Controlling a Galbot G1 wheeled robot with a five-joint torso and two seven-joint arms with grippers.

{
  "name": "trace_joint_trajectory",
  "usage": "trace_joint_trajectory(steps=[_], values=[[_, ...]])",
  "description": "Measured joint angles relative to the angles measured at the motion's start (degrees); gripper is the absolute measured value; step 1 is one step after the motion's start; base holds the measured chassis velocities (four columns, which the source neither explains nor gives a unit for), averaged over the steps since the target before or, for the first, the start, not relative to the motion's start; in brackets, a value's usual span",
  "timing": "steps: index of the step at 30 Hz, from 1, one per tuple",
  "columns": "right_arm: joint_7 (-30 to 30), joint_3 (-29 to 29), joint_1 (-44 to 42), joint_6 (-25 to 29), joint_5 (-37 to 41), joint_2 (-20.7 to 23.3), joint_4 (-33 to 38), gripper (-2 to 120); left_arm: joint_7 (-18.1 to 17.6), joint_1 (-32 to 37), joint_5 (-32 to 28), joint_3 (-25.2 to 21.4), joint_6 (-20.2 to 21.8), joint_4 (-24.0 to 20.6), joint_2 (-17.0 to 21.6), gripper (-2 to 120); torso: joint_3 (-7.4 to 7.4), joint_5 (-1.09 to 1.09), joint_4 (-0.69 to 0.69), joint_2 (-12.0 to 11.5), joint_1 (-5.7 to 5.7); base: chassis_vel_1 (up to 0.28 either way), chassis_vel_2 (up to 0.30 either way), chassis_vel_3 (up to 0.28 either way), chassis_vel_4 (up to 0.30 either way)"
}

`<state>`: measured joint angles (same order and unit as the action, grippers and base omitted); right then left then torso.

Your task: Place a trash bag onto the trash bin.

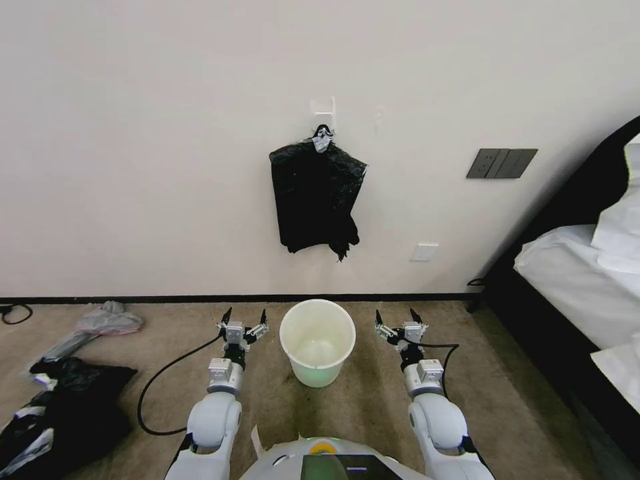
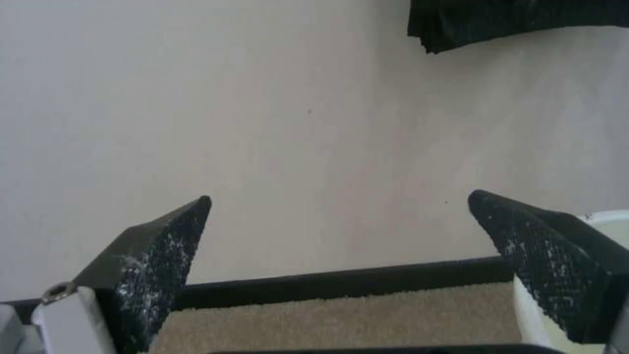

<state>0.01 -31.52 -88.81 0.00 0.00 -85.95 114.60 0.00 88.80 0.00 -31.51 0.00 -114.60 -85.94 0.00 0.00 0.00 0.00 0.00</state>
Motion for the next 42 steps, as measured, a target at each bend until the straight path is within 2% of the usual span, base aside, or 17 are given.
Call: trace_joint_trajectory(steps=[19,20,22,23,27,28,30,42], values=[[0.10,0.06,-0.09,0.20,-0.03,0.00,0.02,100,-0.27,0.22,0.02,0.13,-0.40,-0.01,0.05,100,0.00,0.00,0.00,0.00,0.00,0.000,0.000,0.000,0.000],[0.55,0.32,-0.42,1.02,-0.20,0.00,0.32,100,-0.81,0.57,0.08,0.38,-1.03,-0.20,0.23,100,0.00,0.00,-0.01,0.00,0.00,0.000,0.000,0.000,0.000],[2.36,1.80,-1.78,4.59,-1.22,-0.03,1.89,100,-3.73,2.79,0.48,1.86,-4.95,-1.57,1.13,100,0.00,0.00,0.00,0.00,0.00,0.000,0.000,0.000,0.000],[2.36,1.80,-1.78,4.59,-1.22,-0.03,1.89,100,-3.73,2.79,0.48,1.86,-4.95,-1.57,1.13,100,0.00,0.00,0.00,0.00,0.00,0.000,0.000,0.000,0.000],[6.72,5.09,-5.03,12.87,-3.75,-0.20,5.40,100,-10.12,7.58,1.38,5.01,-13.51,-4.41,3.12,100,-0.01,0.00,0.00,0.00,0.00,0.000,0.000,0.000,0.000],[6.72,5.09,-5.03,12.87,-3.75,-0.20,5.40,100,-10.12,7.58,1.38,5.01,-13.51,-4.41,3.12,100,-0.01,0.00,0.00,0.00,0.00,0.000,0.000,0.000,0.000],[9.07,7.13,-6.86,17.45,-4.75,-0.20,7.39,100,-12.47,9.18,1.46,5.63,-16.95,-5.66,3.63,100,-0.01,-0.01,-0.01,0.01,0.00,0.000,0.000,0.000,0.000],[8.24,8.35,-7.72,17.50,-0.75,2.34,7.52,100,-11.76,9.14,0.12,4.29,-18.08,-6.57,4.02,100,-0.01,0.00,0.00,0.01,0.00,0.000,0.000,0.000,0.000]])
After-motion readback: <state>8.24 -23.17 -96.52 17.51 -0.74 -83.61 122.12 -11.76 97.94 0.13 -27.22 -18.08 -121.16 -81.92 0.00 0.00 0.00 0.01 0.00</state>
